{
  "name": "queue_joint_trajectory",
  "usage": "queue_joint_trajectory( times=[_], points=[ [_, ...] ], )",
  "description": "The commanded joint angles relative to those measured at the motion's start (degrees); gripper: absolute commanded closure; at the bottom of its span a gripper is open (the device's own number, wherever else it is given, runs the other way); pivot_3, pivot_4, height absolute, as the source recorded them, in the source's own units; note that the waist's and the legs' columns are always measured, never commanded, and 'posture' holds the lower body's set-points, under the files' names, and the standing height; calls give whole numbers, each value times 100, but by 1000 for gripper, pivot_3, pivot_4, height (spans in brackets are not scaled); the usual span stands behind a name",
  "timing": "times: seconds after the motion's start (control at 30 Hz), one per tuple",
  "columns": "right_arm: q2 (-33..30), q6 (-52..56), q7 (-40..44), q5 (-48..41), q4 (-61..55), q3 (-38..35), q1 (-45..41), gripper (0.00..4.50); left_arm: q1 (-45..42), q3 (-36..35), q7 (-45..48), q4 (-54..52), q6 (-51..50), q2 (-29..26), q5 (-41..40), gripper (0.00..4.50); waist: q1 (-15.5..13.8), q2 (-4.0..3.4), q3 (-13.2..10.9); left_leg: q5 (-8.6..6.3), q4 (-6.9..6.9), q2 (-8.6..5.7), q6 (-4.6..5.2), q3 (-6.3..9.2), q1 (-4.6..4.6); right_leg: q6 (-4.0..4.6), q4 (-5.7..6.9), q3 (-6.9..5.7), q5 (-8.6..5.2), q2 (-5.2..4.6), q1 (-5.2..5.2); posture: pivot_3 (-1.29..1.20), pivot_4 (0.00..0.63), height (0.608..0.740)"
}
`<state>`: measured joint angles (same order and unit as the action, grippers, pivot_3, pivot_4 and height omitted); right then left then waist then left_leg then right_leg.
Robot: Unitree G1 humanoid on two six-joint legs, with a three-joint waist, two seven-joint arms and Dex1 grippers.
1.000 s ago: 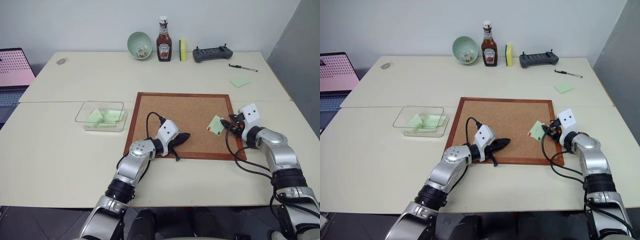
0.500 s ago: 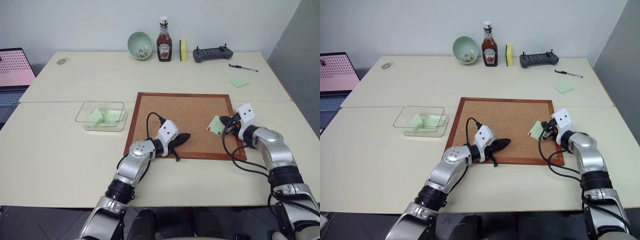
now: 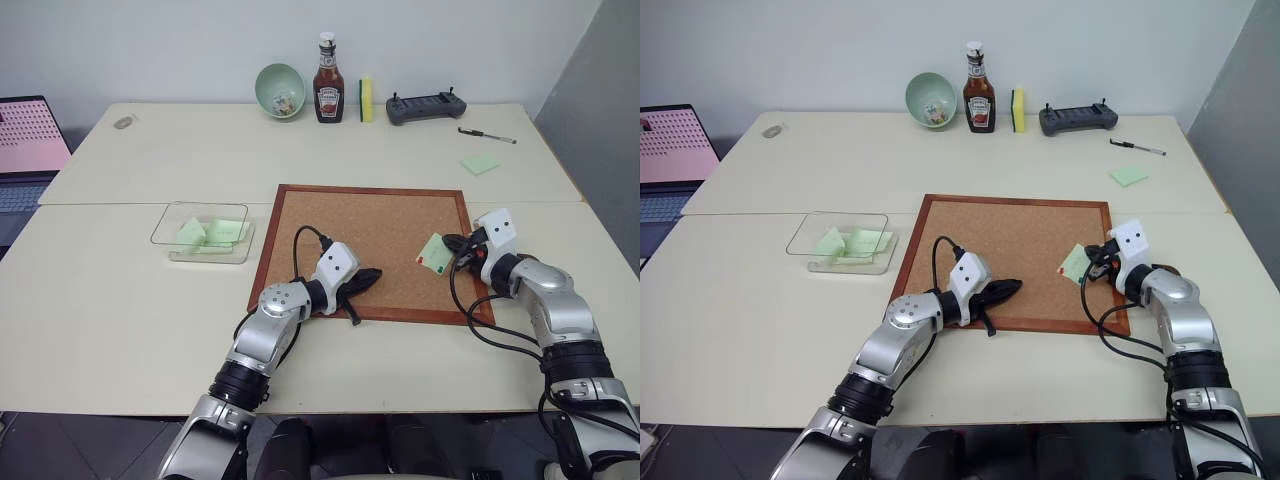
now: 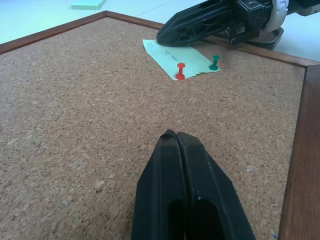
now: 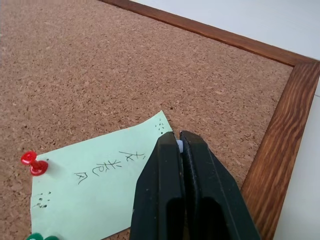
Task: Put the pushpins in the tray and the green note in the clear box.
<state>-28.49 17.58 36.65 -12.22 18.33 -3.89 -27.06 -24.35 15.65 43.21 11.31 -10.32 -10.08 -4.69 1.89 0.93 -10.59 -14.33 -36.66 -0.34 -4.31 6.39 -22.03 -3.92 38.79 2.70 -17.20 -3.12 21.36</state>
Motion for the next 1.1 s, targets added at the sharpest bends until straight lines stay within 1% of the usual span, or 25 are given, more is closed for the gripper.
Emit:
queue_joint_trajectory(
  times=[0.03, 0.57, 0.67, 0.8, 0.93, 1.0, 1.1],
  points=[
    [-32, 121, -57, -272, -493, -328, -140, 4458, 213, 247, 84, 87, -189, -28, 95, 4500, 1, 0, 0, 0, 0, 0, 0, 0, 0, 0, 0, 0, 0, 0, 0, 0, 150, 740],
    [-4, 516, -150, -488, -902, -410, -265, 4458, 257, 237, 47, 97, -288, 21, 100, 4500, -3, -5, 3, 0, 0, 0, 0, 1, 1, 0, -1, -2, 0, 0, -2, 0, 150, 740],
    [-38, 560, -154, -531, -965, -429, -262, 4458, 261, 241, 42, 93, -301, 27, 102, 4500, -3, -6, 4, 0, 0, 0, 0, 1, 1, 0, -2, -1, 0, 0, -2, 0, 150, 740],
    [-200, 758, -196, -707, -1329, -647, -181, 4458, 266, 254, 53, 99, -302, 29, 103, 4500, -4, -7, 4, 0, 0, 0, 0, 1, 1, 0, -2, -1, 0, 0, -3, 0, 150, 740],
    [-568, 1017, 3, -893, -2044, -919, 278, 4458, 256, 253, 53, 130, -286, 33, 106, 4500, -7, -10, 6, 0, 2, -1, 1, 2, -2, 0, -3, -2, 0, 0, -1, 0, 150, 740],
    [-866, 1092, 162, -952, -2449, -1081, 696, 4458, 230, 244, 59, 169, -272, 31, 103, 4500, -33, -16, 11, -1, 3, -3, 1, 6, -5, 0, -8, -5, 0, -1, -3, 0, 150, 740],
    [-1479, 913, 516, -741, -2883, -1277, 1527, 4458, 168, 238, 81, 255, -241, 35, 97, 4500, -49, -21, 13, -4, 3, -4, 6, 5, -7, -1, -20, -6, -1, -2, -8, 0, 150, 740]
  ],
)
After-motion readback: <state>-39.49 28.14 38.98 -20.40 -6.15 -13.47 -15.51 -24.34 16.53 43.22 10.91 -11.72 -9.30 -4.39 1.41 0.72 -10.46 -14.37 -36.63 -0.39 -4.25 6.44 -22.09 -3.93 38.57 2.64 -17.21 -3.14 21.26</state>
